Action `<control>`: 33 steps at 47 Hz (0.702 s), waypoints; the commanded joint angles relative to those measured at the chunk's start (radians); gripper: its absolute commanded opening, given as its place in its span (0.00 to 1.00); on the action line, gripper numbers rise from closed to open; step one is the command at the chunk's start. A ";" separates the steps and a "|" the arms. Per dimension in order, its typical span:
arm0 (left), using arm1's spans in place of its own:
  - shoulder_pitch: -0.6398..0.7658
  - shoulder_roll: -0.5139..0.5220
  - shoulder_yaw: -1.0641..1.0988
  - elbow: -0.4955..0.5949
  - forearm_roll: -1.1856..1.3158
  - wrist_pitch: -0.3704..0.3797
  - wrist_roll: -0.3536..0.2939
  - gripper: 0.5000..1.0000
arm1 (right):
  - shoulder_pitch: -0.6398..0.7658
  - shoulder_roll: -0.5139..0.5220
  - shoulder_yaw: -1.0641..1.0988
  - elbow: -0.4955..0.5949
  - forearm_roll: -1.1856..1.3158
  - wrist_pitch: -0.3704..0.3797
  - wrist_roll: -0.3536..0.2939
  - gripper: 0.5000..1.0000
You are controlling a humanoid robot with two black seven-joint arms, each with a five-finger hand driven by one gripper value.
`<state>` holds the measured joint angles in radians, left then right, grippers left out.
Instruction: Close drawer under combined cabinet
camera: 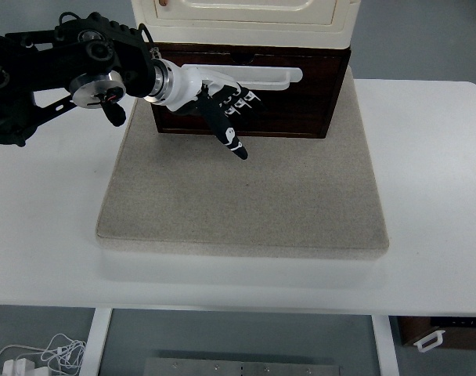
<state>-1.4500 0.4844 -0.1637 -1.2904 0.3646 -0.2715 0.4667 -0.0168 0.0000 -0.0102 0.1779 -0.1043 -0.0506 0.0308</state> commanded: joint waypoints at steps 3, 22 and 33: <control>0.011 -0.006 -0.128 -0.010 -0.009 -0.078 -0.085 1.00 | 0.000 0.000 -0.001 0.000 0.000 0.000 0.000 0.90; 0.025 -0.095 -0.631 0.111 -0.050 -0.103 -0.186 1.00 | 0.000 0.000 0.001 0.000 0.000 0.000 0.000 0.90; 0.017 -0.096 -0.890 0.281 -0.067 -0.101 -0.227 1.00 | 0.000 0.000 -0.001 0.000 0.000 0.000 0.000 0.90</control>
<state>-1.4270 0.3874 -0.9803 -1.0688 0.3004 -0.3727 0.2601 -0.0171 0.0000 -0.0102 0.1779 -0.1043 -0.0506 0.0306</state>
